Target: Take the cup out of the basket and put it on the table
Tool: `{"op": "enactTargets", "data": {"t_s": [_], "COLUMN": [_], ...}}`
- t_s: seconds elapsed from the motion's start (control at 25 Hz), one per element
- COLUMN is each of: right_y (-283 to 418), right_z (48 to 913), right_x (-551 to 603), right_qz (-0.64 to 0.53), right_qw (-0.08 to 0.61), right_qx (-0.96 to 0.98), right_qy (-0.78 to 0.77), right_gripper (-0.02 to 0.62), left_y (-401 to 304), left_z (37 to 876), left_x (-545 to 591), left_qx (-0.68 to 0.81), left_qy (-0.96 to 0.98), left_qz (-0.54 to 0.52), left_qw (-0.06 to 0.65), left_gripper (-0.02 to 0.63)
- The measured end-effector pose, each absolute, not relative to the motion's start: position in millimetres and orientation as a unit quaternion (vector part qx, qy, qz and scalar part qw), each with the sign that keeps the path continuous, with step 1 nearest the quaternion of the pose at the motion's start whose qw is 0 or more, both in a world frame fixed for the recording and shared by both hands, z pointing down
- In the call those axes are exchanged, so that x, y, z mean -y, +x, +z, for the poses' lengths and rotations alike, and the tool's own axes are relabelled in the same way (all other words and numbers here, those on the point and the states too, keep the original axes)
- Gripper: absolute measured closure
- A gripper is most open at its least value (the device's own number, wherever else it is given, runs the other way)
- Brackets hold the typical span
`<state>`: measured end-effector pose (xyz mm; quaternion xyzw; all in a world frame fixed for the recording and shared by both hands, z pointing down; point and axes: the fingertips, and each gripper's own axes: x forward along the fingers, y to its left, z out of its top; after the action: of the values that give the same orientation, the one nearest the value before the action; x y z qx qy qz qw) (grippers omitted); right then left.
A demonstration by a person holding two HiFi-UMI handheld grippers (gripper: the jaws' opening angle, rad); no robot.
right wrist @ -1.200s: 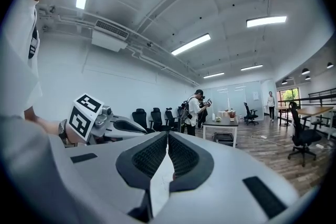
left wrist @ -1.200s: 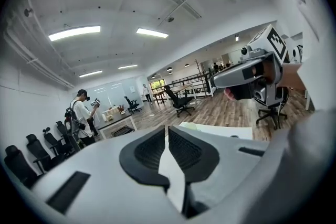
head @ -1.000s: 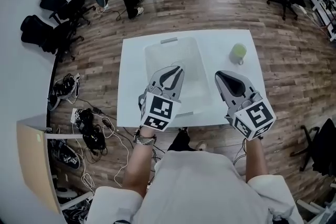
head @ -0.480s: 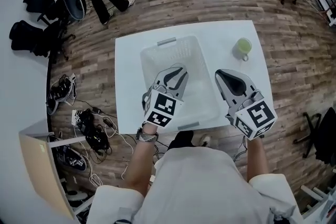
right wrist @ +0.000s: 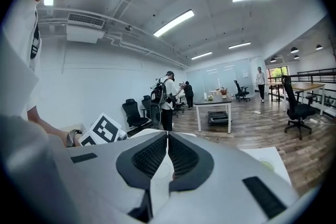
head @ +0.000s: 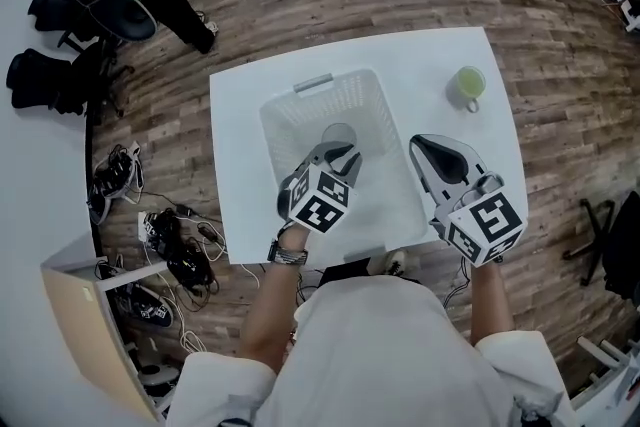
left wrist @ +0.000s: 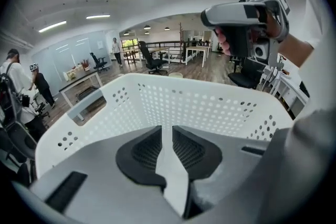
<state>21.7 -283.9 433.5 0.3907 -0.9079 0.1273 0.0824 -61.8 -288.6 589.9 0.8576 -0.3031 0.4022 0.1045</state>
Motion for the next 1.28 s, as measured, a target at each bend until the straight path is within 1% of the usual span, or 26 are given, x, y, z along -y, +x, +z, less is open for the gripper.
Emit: {"op": "enactTargets", "data": {"t_s": [0.4, 0.88, 1.28], "right_y": [24, 25, 25], "right_z": [456, 464, 470], "right_x": [295, 303, 308], "right_qz": [0.149, 0.162, 0.168], "right_qw": [0.092, 0.098, 0.1], "right_qx": [0.903, 0.9, 0.899], "right_qy": [0.393, 0.393, 0.392], "right_gripper": [0.577, 0.577, 0.577], "left_y": [-66, -71, -73], "left_z": [633, 668, 683], "left_x": [296, 291, 292], "left_qx": [0.29, 0.254, 0.227], "left_qy": [0.822, 0.789, 0.773], "left_qz": [0.471, 0.544, 0.579], "left_qw": [0.137, 0.13, 0.126], "left_gripper": [0.537, 0.537, 0.537]}}
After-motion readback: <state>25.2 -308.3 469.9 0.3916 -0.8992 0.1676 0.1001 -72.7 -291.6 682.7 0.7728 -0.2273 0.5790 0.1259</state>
